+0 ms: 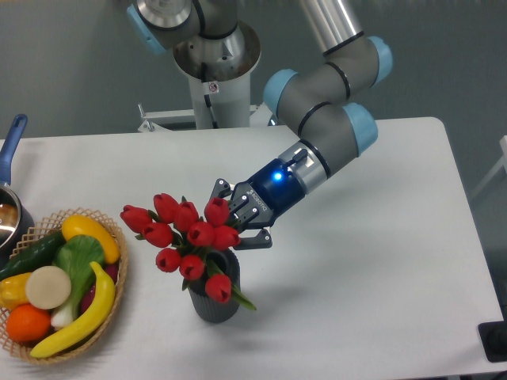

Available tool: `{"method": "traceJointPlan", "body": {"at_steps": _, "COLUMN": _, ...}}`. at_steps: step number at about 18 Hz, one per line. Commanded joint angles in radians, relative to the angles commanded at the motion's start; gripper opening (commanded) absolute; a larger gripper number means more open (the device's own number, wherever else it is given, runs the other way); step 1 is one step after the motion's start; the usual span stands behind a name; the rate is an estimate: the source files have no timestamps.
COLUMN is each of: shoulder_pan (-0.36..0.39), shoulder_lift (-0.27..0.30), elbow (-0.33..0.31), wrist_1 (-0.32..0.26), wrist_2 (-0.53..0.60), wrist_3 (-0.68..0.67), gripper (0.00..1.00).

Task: Insert the flowers into the vase
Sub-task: 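Push the tulips deeper into the vase and open the gripper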

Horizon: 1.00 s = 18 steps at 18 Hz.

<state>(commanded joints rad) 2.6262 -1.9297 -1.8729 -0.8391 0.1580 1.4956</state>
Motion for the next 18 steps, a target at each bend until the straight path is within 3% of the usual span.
{"method": "traceJointPlan", "body": {"at_steps": 3, "shoulder_pan": 0.0, "shoulder_lift": 0.0, "elbow": -0.023, "wrist_1": 0.002, "wrist_2": 0.003, "wrist_3": 0.017, "gripper": 0.23}}
{"method": "traceJointPlan", "body": {"at_steps": 6, "shoulder_pan": 0.0, "shoulder_lift": -0.002, "elbow": -0.04, "wrist_1": 0.005, "wrist_2": 0.078, "wrist_3": 0.017, "gripper": 0.4}}
{"method": "traceJointPlan", "body": {"at_steps": 10, "shoulder_pan": 0.0, "shoulder_lift": -0.008, "elbow": -0.04, "wrist_1": 0.006, "wrist_2": 0.081, "wrist_3": 0.015, "gripper": 0.51}}
{"method": "traceJointPlan", "body": {"at_steps": 14, "shoulder_pan": 0.002, "shoulder_lift": -0.011, "elbow": -0.041, "wrist_1": 0.006, "wrist_2": 0.081, "wrist_3": 0.014, "gripper": 0.7}}
{"method": "traceJointPlan", "body": {"at_steps": 18, "shoulder_pan": 0.009, "shoulder_lift": -0.003, "elbow": -0.043, "wrist_1": 0.006, "wrist_2": 0.081, "wrist_3": 0.005, "gripper": 0.81}}
